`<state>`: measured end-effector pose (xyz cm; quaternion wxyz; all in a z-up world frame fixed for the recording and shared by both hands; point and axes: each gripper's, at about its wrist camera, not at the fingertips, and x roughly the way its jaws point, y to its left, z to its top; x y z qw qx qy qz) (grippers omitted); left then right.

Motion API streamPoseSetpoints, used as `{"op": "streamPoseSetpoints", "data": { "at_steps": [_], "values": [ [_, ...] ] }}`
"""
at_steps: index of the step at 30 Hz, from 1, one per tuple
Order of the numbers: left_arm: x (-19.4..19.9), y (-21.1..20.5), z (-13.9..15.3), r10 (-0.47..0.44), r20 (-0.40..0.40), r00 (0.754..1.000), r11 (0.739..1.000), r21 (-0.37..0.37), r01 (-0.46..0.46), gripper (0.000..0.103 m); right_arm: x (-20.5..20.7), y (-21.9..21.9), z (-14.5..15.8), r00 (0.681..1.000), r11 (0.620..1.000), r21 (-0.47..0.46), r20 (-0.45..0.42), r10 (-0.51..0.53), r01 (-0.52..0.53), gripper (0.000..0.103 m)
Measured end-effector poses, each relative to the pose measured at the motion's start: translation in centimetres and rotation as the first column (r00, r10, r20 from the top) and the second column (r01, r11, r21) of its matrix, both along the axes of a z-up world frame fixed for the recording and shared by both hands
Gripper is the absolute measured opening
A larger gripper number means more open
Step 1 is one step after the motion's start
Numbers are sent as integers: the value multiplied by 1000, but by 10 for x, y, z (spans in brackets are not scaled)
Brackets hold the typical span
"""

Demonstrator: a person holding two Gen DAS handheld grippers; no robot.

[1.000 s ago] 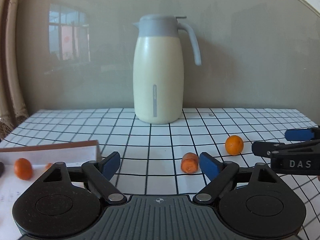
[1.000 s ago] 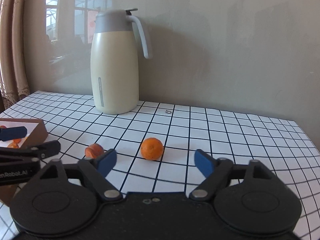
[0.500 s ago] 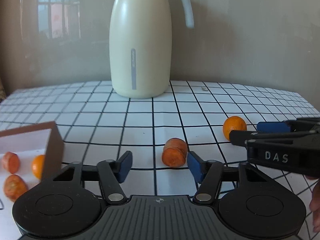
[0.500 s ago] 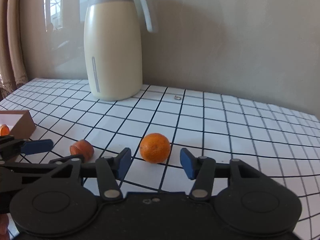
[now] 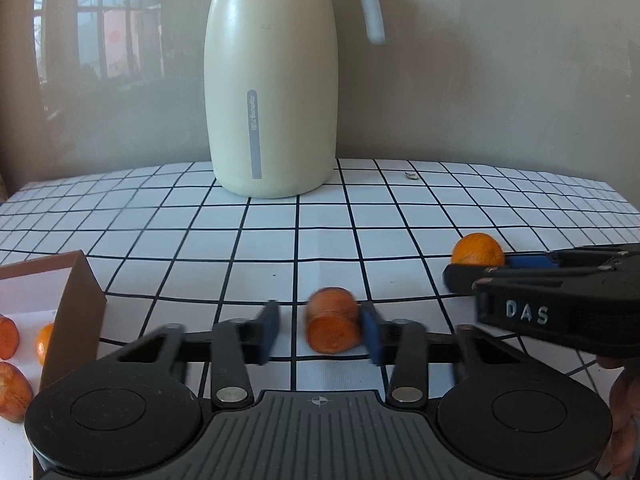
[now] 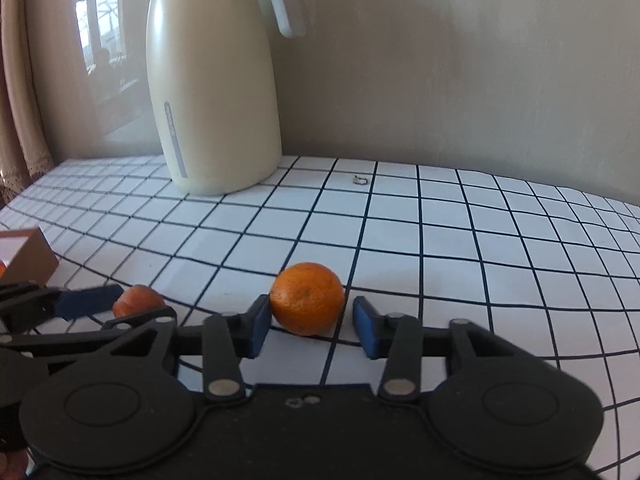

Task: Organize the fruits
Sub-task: 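Grasp a carrot chunk with the left tool while the right tool grasps a tangerine, then carry the carrot chunk and tangerine over the white box with both tools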

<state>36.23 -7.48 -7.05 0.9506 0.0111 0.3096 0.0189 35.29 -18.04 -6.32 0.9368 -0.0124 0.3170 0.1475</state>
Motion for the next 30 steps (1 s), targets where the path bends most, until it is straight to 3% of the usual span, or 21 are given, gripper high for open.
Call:
{"op": "streamPoseSetpoints", "data": {
  "at_steps": [1,11,19,30],
  "values": [
    [0,0,0,-5,6,1000,1000,-1,5,29,0,1,1,1000,1000,-5,0,2,-2,28],
    [-23,-6,16,-31,50,998,999,7,31,29,-27,-8,24,999,999,-26,44,-21,23,27],
    [-77,-5,44,-75,108,991,997,36,71,29,-81,-19,46,996,999,-25,82,-40,43,27],
    [-148,6,53,-78,122,989,997,32,75,29,-163,-21,48,995,997,6,69,-77,77,27]
  ]
}}
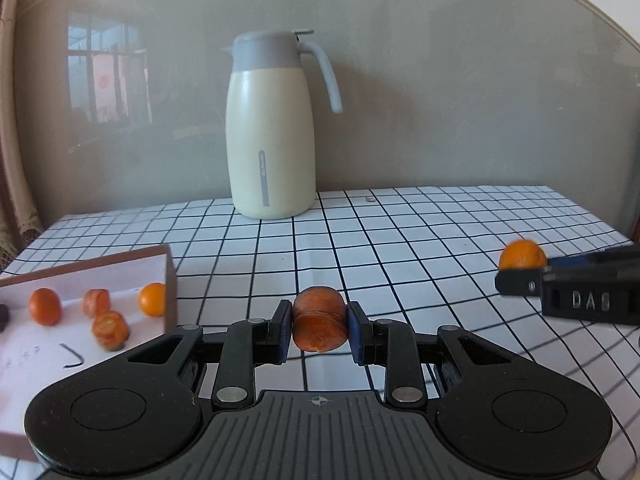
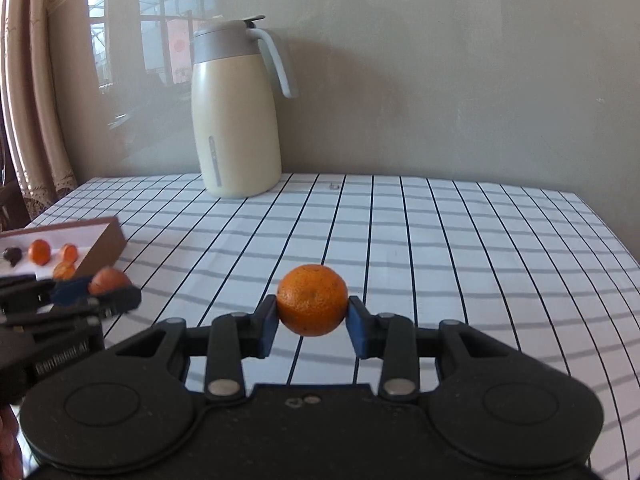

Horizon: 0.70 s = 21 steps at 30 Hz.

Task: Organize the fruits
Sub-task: 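Carry the carrot chunk and tangerine over the white box with both tools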

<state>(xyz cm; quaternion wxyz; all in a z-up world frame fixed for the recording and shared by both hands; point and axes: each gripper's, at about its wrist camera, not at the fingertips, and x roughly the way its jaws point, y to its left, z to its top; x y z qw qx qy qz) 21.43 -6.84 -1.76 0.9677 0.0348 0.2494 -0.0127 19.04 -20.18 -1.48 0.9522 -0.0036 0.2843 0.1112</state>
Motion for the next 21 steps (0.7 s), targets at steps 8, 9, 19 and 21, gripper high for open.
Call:
{"op": "streamPoseSetpoints", "data": {
  "at_steps": [8,9,19,21],
  "values": [
    [-53,29,13,38,35,999,999,13,-38,29,-43,22,3,999,998,35,10,51,-51,27],
    [-59,33,14,45,37,998,999,17,-45,29,-47,25,4,998,997,49,10,60,-60,27],
    [-106,83,20,135,55,989,990,32,-137,29,-77,84,7,974,974,38,45,223,-225,28],
    [-113,94,21,156,58,986,987,30,-158,29,-79,97,8,965,966,36,51,256,-258,27]
  ]
}}
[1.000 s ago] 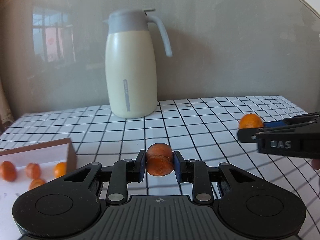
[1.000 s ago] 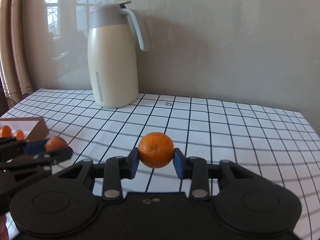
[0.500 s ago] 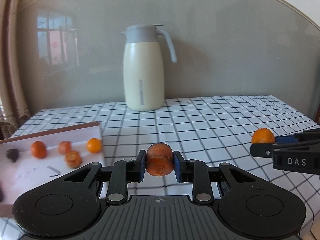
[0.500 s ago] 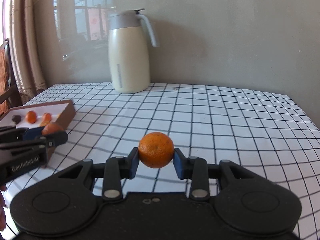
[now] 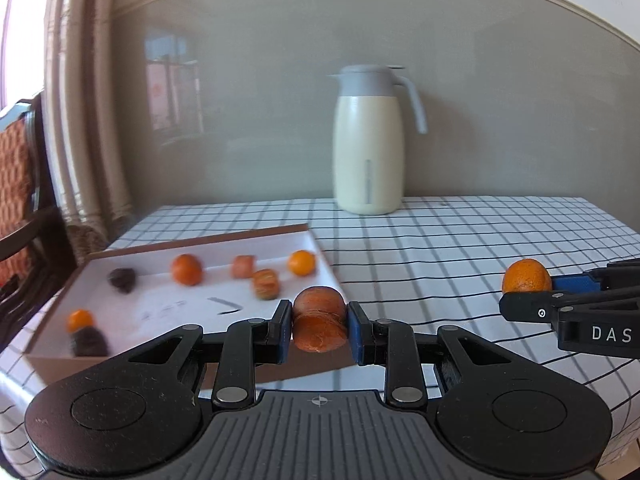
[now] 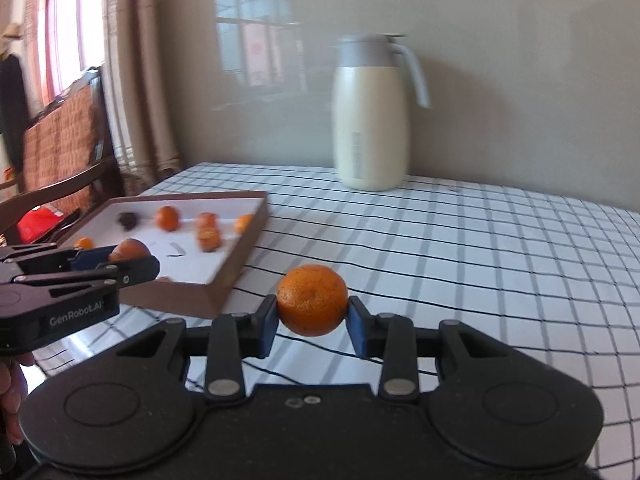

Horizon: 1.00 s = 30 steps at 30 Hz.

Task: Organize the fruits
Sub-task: 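Carry the carrot chunk and tangerine over the white box with both tools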

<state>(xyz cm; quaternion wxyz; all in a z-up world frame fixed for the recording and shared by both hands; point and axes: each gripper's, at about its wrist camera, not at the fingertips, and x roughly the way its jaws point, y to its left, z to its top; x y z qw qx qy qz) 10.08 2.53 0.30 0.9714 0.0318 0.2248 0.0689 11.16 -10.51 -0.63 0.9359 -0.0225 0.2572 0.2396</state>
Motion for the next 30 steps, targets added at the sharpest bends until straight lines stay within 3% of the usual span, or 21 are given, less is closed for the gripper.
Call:
{"op": "streamPoseSetpoints", "data": {
  "at_steps": [16,30],
  "values": [
    [-48,91,2,188,40,981,982,-10,-187,29,-22,83,7,974,975,-34,61,219,-217,27],
    [-34,143,0,280,59,958,960,-23,-279,29,-2,128,19,962,969,-47,114,247,-243,27]
  ]
}}
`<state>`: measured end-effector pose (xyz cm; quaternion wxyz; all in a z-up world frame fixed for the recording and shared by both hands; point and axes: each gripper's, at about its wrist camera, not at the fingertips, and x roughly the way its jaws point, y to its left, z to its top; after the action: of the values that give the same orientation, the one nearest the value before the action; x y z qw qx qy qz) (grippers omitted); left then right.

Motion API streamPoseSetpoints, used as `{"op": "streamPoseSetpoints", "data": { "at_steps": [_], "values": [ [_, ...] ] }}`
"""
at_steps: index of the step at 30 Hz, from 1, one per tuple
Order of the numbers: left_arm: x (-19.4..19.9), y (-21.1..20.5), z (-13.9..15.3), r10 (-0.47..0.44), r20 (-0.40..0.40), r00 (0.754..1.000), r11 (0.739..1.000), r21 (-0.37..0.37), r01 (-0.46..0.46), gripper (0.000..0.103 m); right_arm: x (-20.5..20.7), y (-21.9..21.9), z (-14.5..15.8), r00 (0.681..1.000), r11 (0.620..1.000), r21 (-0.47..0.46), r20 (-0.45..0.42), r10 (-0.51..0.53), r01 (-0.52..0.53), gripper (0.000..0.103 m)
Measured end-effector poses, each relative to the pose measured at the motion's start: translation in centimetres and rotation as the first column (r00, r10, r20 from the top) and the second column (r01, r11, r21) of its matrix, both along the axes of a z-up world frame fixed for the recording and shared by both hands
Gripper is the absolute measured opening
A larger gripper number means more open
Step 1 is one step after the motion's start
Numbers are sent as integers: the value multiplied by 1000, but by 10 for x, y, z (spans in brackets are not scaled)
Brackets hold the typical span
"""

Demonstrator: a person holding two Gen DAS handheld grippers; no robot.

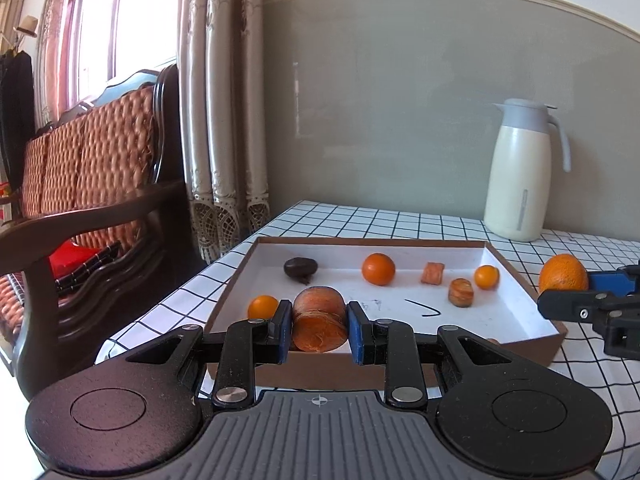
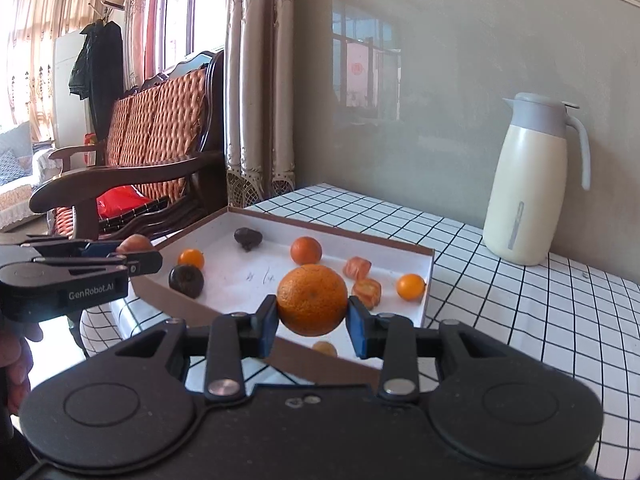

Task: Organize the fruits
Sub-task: 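Carry the carrot chunk and tangerine over the white box with both tools, then open both tools to drop the carrot chunk and tangerine into the box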

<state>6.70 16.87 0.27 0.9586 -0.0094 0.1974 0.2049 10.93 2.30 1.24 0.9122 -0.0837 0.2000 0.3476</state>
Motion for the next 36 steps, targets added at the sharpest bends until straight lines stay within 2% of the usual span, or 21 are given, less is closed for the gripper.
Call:
{"op": "streamPoseSetpoints", "data": {
  "at_steps": [36],
  "values": [
    [51,26,-14,30,-26,999,999,-25,-30,29,50,26,-12,1000,1000,-8,-21,-23,23,27]
  ]
}}
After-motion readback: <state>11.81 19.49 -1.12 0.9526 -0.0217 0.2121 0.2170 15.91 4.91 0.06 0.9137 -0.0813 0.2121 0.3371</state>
